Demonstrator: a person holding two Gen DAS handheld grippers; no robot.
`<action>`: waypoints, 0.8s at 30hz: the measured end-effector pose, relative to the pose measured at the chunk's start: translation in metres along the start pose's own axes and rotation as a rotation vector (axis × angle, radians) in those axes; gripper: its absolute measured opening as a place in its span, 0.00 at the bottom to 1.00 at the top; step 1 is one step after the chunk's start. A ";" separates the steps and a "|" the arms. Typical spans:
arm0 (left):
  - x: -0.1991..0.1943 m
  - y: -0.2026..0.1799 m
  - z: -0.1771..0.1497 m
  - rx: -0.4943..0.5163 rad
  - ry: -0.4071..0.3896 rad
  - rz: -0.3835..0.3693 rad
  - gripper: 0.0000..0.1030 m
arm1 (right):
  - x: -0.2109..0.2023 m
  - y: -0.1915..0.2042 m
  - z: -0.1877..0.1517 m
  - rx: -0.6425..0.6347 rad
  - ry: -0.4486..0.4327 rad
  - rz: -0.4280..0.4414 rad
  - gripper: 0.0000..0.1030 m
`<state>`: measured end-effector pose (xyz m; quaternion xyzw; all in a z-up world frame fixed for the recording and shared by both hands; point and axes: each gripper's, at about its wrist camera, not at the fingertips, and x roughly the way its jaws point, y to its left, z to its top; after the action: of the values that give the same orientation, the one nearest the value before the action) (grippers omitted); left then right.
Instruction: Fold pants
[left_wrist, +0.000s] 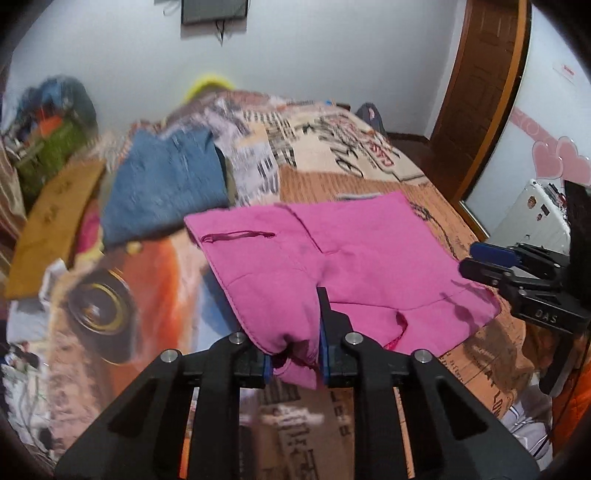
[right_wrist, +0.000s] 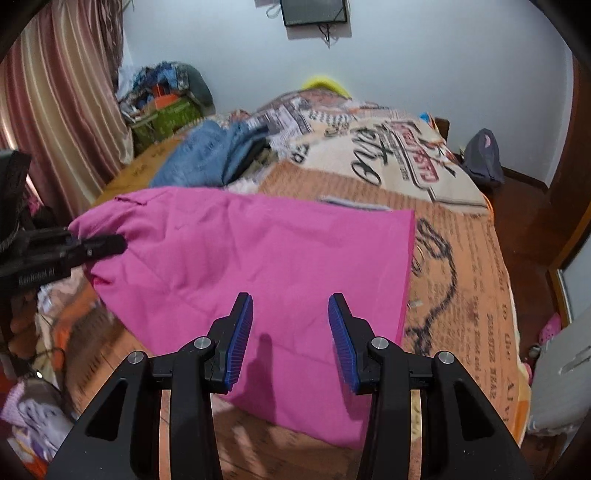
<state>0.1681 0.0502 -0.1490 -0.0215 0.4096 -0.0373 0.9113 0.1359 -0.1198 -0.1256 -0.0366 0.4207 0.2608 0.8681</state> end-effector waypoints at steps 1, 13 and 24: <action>-0.006 0.001 0.001 0.011 -0.019 0.015 0.18 | 0.001 0.004 0.004 0.008 -0.009 0.017 0.38; -0.037 -0.009 0.006 0.113 -0.083 0.069 0.17 | 0.057 0.072 -0.001 -0.052 0.113 0.209 0.38; -0.024 -0.057 0.029 0.226 -0.072 0.052 0.17 | 0.044 0.063 -0.010 0.008 0.108 0.297 0.40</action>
<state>0.1714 -0.0047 -0.1078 0.0909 0.3702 -0.0587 0.9226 0.1206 -0.0502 -0.1554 0.0155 0.4685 0.3824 0.7962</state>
